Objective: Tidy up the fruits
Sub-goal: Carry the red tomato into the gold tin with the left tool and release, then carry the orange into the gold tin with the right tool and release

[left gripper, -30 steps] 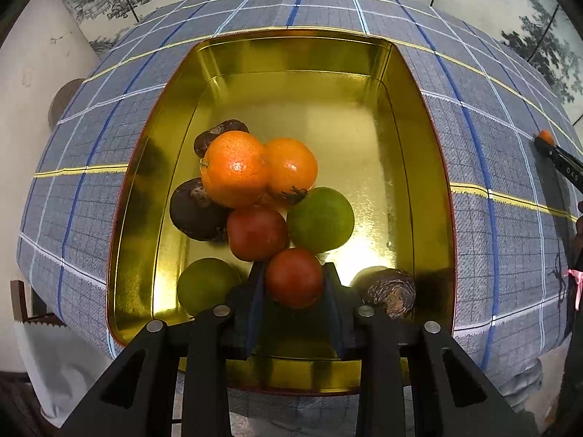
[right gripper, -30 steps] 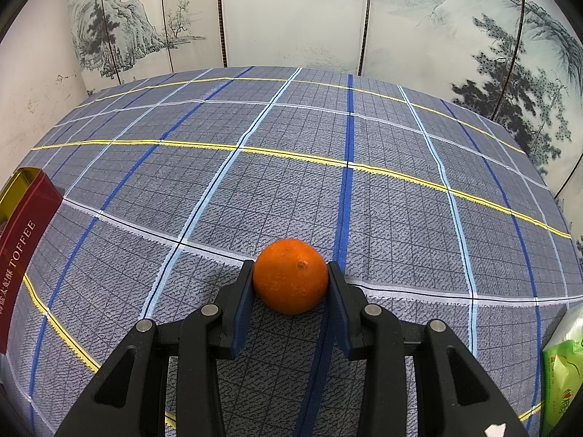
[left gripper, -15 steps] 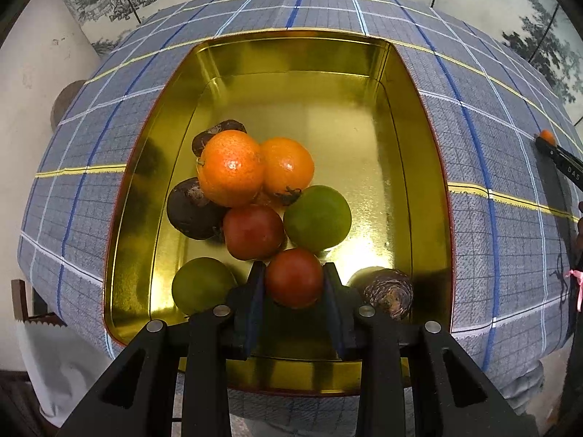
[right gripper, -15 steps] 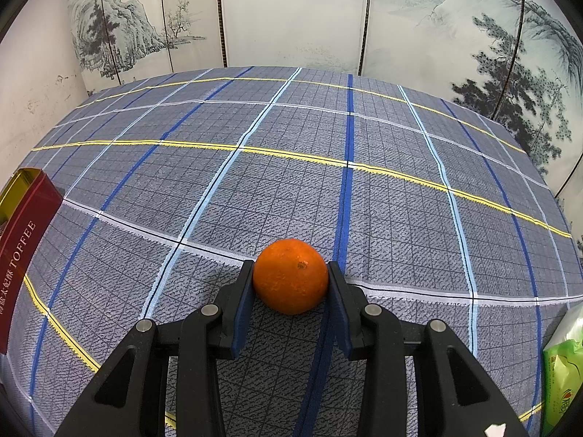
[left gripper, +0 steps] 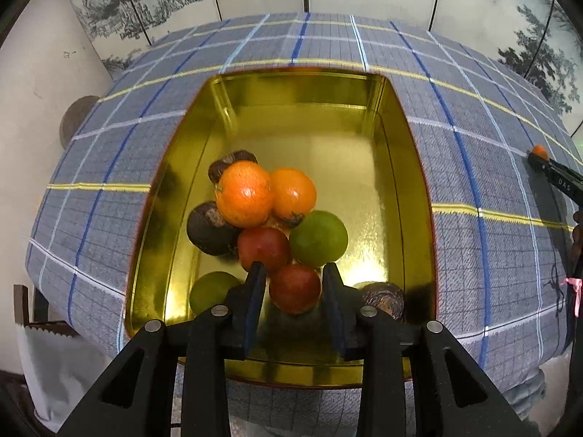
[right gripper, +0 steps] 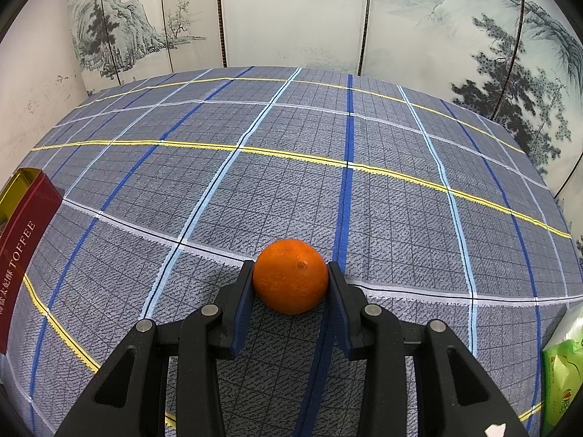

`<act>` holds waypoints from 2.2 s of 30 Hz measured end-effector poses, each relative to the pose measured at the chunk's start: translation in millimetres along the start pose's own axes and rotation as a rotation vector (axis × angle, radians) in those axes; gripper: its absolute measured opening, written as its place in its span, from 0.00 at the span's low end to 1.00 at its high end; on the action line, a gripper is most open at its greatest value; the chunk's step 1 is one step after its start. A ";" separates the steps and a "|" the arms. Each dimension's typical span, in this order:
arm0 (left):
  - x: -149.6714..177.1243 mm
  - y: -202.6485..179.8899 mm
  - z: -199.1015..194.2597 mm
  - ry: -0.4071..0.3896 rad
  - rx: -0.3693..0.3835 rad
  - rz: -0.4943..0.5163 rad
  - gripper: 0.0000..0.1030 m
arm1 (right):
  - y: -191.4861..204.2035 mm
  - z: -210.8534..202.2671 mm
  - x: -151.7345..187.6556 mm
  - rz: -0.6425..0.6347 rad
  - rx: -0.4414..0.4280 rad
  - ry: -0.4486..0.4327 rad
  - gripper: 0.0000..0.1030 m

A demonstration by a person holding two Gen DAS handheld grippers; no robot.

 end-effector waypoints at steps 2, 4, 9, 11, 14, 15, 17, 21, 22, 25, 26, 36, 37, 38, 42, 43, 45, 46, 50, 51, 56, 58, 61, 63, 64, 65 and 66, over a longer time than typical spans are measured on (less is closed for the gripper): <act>-2.0 -1.2 -3.2 -0.021 -0.002 -0.002 0.39 | 0.2 0.0 -0.1 0.002 -0.001 0.000 0.34; -3.2 -1.3 -6.5 -0.040 -0.003 0.000 0.43 | -1.0 -0.7 0.6 0.007 0.003 0.001 0.34; -5.4 -4.5 -10.1 -0.067 -0.002 0.000 0.51 | -2.0 -1.2 1.5 0.021 0.019 0.006 0.33; -5.9 -4.5 -10.3 -0.073 -0.001 -0.001 0.51 | -1.0 -0.9 0.8 0.022 0.025 0.011 0.33; -6.1 -4.5 -11.2 -0.083 0.004 -0.005 0.52 | 0.0 -1.1 -0.8 0.027 0.039 0.019 0.33; -6.2 -4.5 -11.5 -0.087 0.003 -0.005 0.53 | 0.7 -1.3 -1.2 0.027 0.046 0.021 0.33; -5.4 -4.0 -13.0 -0.097 0.002 -0.005 0.55 | 2.2 -2.8 -1.3 0.022 0.053 0.021 0.33; -5.6 -3.4 -15.2 -0.119 -0.004 -0.004 0.60 | 3.5 -10.0 -4.6 0.036 0.044 0.014 0.33; -5.5 -3.3 -15.6 -0.121 -0.003 -0.006 0.60 | 5.6 -13.7 -6.4 0.034 0.042 0.007 0.33; -5.3 -2.7 -16.5 -0.122 0.002 -0.013 0.61 | 15.8 -24.0 -13.2 0.022 0.019 -0.013 0.33; -4.9 -2.3 -17.0 -0.124 0.004 -0.015 0.61 | 21.2 -28.4 -16.1 0.015 0.007 -0.023 0.33; -6.1 10.4 -24.4 -0.140 0.002 -0.026 0.62 | 97.4 -65.6 -47.7 -0.090 -0.129 -0.110 0.33; -7.2 13.8 -26.2 -0.147 -0.002 -0.033 0.63 | 106.7 -69.2 -50.8 -0.104 -0.143 -0.119 0.33; -8.2 16.2 -27.5 -0.150 -0.004 -0.038 0.64 | 114.1 -72.1 -53.1 -0.115 -0.154 -0.126 0.33; -10.4 24.7 -32.2 -0.165 -0.011 -0.057 0.65 | 144.8 -83.9 -63.3 -0.158 -0.202 -0.151 0.33; -10.7 27.4 -33.4 -0.168 -0.015 -0.063 0.65 | 151.8 -86.1 -65.6 -0.169 -0.213 -0.155 0.33; -10.6 31.8 -34.0 -0.169 -0.021 -0.073 0.66 | 164.6 -90.1 -69.6 -0.188 -0.231 -0.161 0.33; -10.6 35.0 -34.3 -0.168 -0.022 -0.080 0.66 | 171.4 -92.2 -71.1 -0.198 -0.240 -0.164 0.33; -12.0 50.8 -35.4 -0.169 -0.036 -0.119 0.69 | 195.8 -96.6 -75.6 -0.235 -0.273 -0.172 0.33; -12.3 54.2 -35.6 -0.169 -0.040 -0.128 0.69 | 202.0 -97.3 -76.4 -0.243 -0.282 -0.173 0.33; -11.7 73.2 -35.7 -0.169 -0.059 -0.166 0.69 | 235.5 -98.2 -79.6 -0.291 -0.334 -0.170 0.33; -11.0 78.5 -36.0 -0.169 -0.062 -0.177 0.69 | 247.2 -98.3 -78.3 -0.309 -0.357 -0.169 0.33; -9.2 84.0 -36.7 -0.169 -0.066 -0.186 0.70 | 262.8 -97.8 -76.6 -0.335 -0.382 -0.162 0.33; -8.3 86.9 -36.5 -0.168 -0.071 -0.190 0.70 | 273.8 -96.7 -75.9 -0.350 -0.395 -0.155 0.33; -7.7 88.9 -36.0 -0.165 -0.072 -0.193 0.70 | 279.8 -96.1 -75.2 -0.360 -0.405 -0.150 0.33; -7.3 90.1 -35.7 -0.162 -0.072 -0.196 0.70 | 283.7 -96.0 -74.5 -0.368 -0.411 -0.146 0.33; -6.7 91.5 -35.2 -0.158 -0.071 -0.198 0.70 | 289.0 -95.8 -72.9 -0.380 -0.415 -0.140 0.33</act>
Point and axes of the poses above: each gripper's, at about its wrist camera, not at the fingertips, and z roughly the way its jaws point, y to its left, x to its underside, the point moved 2 cm from there along z, roughly the way its jaws point, and after that the axes turned 15 degrees about -z, right-handed, at the moved point
